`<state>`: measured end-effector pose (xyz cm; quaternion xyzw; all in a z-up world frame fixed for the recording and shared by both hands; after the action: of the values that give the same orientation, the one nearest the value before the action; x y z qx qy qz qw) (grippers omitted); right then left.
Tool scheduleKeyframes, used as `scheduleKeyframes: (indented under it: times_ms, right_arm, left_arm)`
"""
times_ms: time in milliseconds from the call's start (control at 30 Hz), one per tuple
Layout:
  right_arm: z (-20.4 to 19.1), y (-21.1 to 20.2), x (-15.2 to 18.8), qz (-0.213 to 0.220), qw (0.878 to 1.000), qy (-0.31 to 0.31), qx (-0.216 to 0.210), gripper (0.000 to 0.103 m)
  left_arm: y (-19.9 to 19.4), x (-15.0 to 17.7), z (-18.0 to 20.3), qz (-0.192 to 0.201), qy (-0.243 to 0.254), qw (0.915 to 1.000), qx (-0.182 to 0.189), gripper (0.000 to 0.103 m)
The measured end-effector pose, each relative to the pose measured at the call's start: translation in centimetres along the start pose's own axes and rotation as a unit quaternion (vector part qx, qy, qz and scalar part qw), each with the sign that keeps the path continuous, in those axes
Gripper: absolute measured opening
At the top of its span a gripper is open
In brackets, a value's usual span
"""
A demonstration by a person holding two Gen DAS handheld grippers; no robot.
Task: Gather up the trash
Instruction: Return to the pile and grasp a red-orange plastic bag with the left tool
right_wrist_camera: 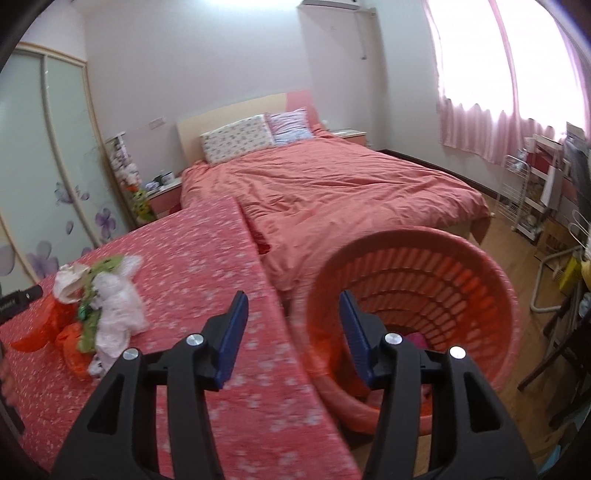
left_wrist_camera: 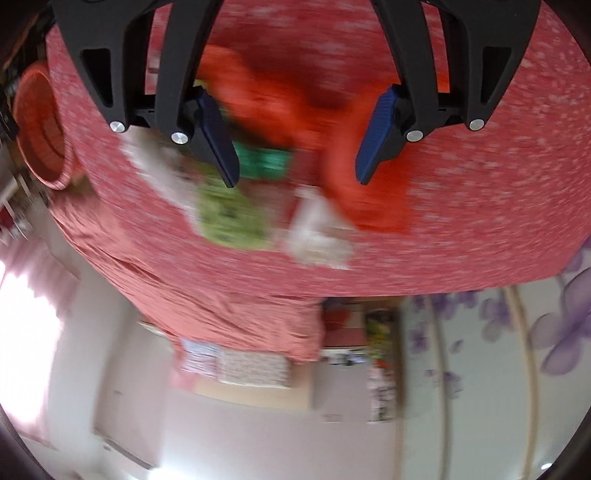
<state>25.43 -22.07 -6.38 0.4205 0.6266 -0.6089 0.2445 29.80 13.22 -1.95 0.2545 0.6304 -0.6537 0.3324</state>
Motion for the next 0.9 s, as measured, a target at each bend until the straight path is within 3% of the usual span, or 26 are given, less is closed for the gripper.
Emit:
scheduleKeyframes:
  times_ms: [167,333,500,667,900]
  right_arm:
    - [-3.5,0.4,0.4,-0.009,1.0,-0.023,-0.016,0.051]
    - [-6.6,0.6,0.6,-0.016,0.998,-0.047,-0.026,0.051]
    - [-9.2,0.8,0.8,-0.02,0.997,-0.066,-0.034,0.051]
    - [-11.5,0.9,1.0,-0.023,0.995,-0.084,-0.044,0.051]
    - [-14.9,1.8,1.0,-0.027,0.992,-0.101,-0.068,0.051]
  left_arm:
    - [2.8,0.0,-4.3,-0.03,-0.028,0.999,-0.019,0.068]
    - [5.6,1.4,-5.0,-0.062,-0.025,0.9976,-0.021,0.068]
    - [7.1,3.1,-5.8,-0.085,-0.049,0.9952,0.001,0.068]
    - [7.0,3.2,-6.2,-0.075,-0.06,0.9951,0.024,0.045]
    - [4.5,2.4,-9.0,-0.034,-0.057,0.9978,0.008,0.035]
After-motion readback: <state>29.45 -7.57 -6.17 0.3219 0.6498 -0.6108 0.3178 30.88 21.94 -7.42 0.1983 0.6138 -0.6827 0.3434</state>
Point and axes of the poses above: each gripper's, at about its wrist camera, not at the fingertips, and y roughly the way its jaws point, z to its right, x to its underside, the point moved 8 cm from there along y, roughly the way its jaws point, and after that the axes turned 1 degree about -y, right-handed, at the moved point
